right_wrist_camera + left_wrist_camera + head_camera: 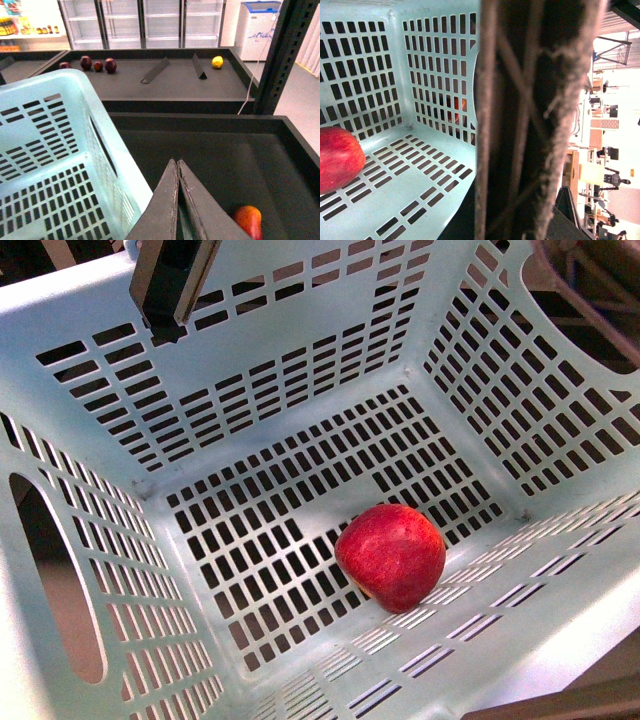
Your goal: Pick apple with right arm and hold basket with left
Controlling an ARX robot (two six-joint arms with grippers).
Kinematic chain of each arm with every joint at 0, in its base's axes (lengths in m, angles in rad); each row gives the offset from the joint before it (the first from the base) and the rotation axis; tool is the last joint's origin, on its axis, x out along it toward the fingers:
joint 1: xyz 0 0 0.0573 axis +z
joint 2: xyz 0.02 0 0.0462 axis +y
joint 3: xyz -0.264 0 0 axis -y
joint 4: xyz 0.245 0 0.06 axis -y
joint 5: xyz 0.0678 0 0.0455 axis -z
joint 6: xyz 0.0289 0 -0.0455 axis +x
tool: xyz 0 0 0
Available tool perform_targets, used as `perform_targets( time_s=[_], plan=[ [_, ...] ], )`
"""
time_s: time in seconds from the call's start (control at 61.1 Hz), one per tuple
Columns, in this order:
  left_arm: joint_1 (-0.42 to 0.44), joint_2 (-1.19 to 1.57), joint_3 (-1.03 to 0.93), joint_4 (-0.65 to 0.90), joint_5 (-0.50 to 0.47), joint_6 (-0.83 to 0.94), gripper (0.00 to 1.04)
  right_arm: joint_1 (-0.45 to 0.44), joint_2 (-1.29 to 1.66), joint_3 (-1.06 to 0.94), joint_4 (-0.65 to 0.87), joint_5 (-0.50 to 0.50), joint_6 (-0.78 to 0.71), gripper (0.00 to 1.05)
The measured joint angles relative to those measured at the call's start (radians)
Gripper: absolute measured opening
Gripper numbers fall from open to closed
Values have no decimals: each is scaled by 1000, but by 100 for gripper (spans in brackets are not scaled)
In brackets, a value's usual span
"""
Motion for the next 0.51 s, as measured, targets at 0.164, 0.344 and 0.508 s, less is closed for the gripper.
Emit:
perform_targets(
  time_s=[0.164, 0.344, 0.508],
  plan=[
    [0, 0, 0, 0, 2, -1, 6, -1, -67, -26, -39, 1, 0, 2],
    [0, 0, 0, 0, 2, -1, 6, -1, -137, -48, -87, 1, 0, 2],
    [0, 0, 0, 0, 2, -1, 6, -1, -190, -76, -98, 1, 0, 2]
  ],
)
